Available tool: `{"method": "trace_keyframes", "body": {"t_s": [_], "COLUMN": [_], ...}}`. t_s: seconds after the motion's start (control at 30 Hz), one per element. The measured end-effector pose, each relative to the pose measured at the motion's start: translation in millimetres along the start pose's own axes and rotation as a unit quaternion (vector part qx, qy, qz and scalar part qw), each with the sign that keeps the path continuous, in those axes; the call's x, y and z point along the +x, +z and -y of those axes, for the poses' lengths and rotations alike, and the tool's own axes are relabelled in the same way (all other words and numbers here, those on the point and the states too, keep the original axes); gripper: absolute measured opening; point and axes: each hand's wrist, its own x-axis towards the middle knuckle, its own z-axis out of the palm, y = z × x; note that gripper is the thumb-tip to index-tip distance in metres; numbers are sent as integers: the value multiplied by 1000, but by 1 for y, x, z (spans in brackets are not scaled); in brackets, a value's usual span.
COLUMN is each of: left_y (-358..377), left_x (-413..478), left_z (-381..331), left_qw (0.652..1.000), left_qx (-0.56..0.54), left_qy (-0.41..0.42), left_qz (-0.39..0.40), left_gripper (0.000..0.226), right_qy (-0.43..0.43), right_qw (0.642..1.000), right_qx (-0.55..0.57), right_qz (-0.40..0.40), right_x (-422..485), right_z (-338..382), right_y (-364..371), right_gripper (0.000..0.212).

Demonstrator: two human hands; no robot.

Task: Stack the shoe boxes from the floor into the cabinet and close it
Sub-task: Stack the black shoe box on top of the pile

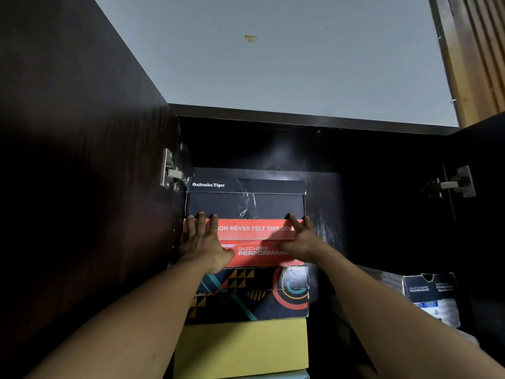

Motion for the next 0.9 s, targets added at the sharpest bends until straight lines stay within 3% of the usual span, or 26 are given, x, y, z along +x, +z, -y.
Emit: {"method": "trace_keyframes", "body": {"t_s": [0.13, 0.3, 0.6, 0.9], "left_y": [1, -11, -66, -68], "left_x": [-14, -42, -115, -173], "left_z": [-4, -10, -36, -67], "left_qw": [1000, 998, 994, 978], "left_qx": [3, -6, -72, -141], "left_qy": [14, 24, 35, 137], "left_qz": [8, 53, 68, 71], "left_gripper": [99, 101, 104, 102], "right_qy": [-41, -19, -57, -18], "right_qw": [996, 996, 992, 988], "right_qx": [-80, -89, -109, -152], "right_qz": [-21, 7, -17, -30], "right_x": [-34, -76, -169, -273], "right_z": [-7, -2, 38, 47], "right_y": [-4, -22, -68, -107], "right_gripper": [89, 101, 99, 101]}}
